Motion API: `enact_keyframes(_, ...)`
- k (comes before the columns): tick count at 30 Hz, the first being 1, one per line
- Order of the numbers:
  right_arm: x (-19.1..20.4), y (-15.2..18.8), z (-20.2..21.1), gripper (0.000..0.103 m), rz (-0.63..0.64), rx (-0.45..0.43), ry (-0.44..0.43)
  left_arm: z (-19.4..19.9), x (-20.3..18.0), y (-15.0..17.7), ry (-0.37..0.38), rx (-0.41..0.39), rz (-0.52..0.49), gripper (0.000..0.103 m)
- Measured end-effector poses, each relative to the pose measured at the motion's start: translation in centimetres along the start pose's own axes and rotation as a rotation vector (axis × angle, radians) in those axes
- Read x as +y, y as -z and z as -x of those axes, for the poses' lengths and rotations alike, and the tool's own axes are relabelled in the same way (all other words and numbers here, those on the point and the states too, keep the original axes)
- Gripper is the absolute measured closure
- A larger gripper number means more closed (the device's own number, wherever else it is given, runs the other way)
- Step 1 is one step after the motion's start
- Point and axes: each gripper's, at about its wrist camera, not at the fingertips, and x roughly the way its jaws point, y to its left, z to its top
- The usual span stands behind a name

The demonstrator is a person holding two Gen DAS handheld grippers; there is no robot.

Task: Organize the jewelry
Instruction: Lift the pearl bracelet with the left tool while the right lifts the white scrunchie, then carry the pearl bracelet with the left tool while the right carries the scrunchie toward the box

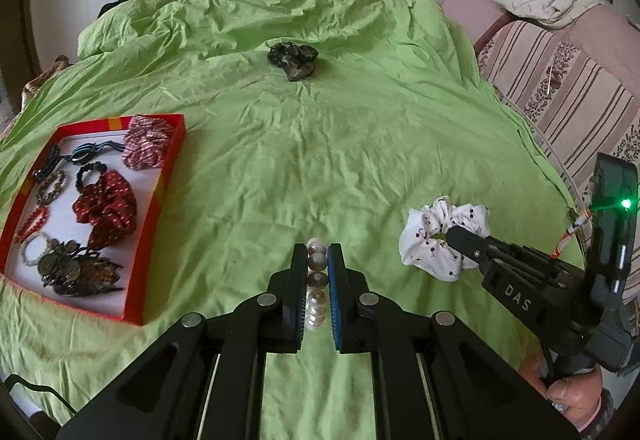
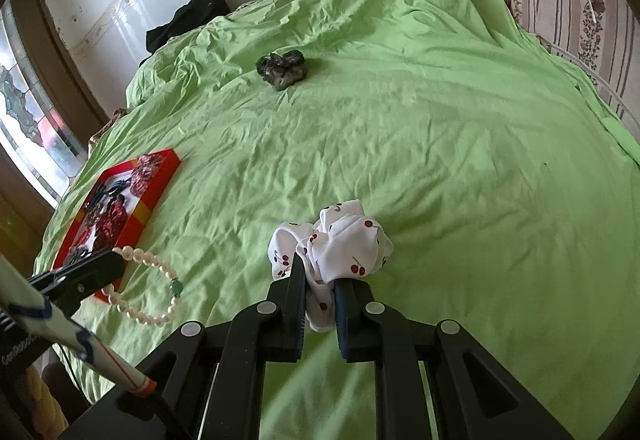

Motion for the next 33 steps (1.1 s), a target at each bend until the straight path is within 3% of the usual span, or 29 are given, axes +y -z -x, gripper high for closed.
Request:
enact_keyframes(15, 2.8, 1.9, 2.5, 0.089, 0.042, 0.004, 0.007, 3.5, 0.9, 1.3, -0.070, -0.069, -0.013, 0.094)
enact_keyframes(33, 8.3, 2.7, 2.8, 0.089, 0.173, 0.031, 0.005, 5.4, 5.2, 2.0, -0.134, -0.114, 0.067, 0.094)
